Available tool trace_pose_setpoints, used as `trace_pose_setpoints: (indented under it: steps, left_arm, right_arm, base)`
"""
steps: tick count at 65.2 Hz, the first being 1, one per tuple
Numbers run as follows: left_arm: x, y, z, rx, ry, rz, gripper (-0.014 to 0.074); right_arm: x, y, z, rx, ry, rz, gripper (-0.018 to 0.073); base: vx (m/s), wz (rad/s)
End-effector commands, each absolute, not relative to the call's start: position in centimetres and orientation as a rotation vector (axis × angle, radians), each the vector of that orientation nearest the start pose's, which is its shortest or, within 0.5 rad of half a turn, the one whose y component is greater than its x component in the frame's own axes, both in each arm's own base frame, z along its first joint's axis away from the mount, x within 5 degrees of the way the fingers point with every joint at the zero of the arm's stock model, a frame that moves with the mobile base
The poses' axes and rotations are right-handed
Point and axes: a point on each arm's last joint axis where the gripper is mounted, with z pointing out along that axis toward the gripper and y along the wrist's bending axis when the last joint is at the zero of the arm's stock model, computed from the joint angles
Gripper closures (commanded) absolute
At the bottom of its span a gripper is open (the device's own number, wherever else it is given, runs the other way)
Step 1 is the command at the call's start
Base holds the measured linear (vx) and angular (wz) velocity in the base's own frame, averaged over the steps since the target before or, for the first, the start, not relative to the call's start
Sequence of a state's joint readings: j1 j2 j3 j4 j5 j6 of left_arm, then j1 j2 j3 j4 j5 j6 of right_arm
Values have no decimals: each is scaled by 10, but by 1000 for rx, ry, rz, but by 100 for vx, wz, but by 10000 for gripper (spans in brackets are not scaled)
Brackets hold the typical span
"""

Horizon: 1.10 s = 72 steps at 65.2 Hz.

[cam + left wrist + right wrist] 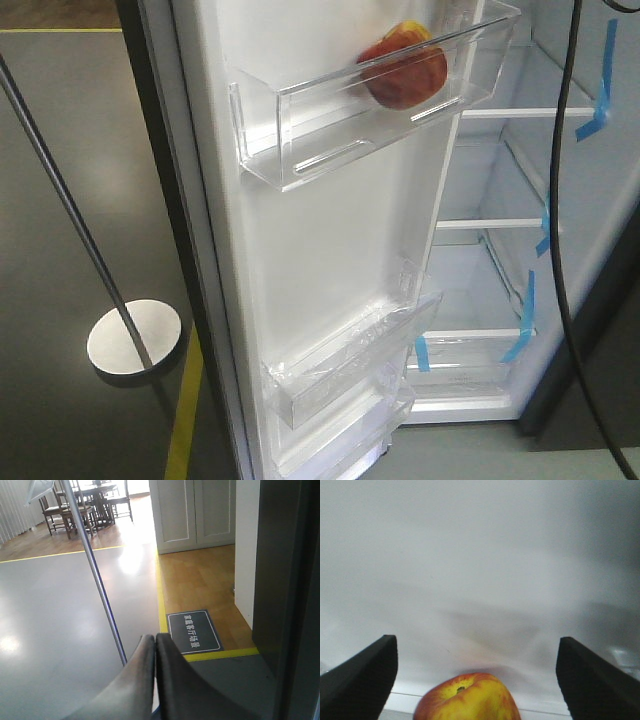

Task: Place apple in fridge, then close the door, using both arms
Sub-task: 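Lower the apple into the upper door bin and open the right gripper, then withdraw the right gripper up and back from the door bin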

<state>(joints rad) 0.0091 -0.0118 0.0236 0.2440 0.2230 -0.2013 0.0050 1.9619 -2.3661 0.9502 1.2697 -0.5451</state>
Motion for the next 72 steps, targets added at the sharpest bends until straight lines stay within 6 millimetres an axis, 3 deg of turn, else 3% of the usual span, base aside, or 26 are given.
trace_pose_setpoints:
  steps: [1, 9, 25, 53, 64, 72]
  left_arm:
    - [54, 4, 199, 2, 1613, 63, 603]
    - [54, 4, 199, 2, 1613, 63, 603]
    - [54, 4, 199, 2, 1613, 63, 603]
    - [54, 3, 200, 4, 1603, 61, 603]
    - [55, 2, 205, -9, 1550, 24, 603]
    - [54, 1, 210, -9, 1494, 4, 603]
  right_arm:
    - [372, 74, 509, -687, 1819, 878, -25]
    - [362, 74, 519, -677, 1806, 877, 83]
    - [318, 71, 554, -709, 1735, 760, 573]
    - [219, 61, 608, -705, 1619, 482, 564]
    - [188, 61, 621, -710, 1562, 457, 564]
    - [176, 59, 625, -685, 1558, 448, 564]
  base:
    - [0, 0]
    - [0, 0]
    - [0, 0]
    - [0, 0]
    - [0, 0]
    - [0, 0]
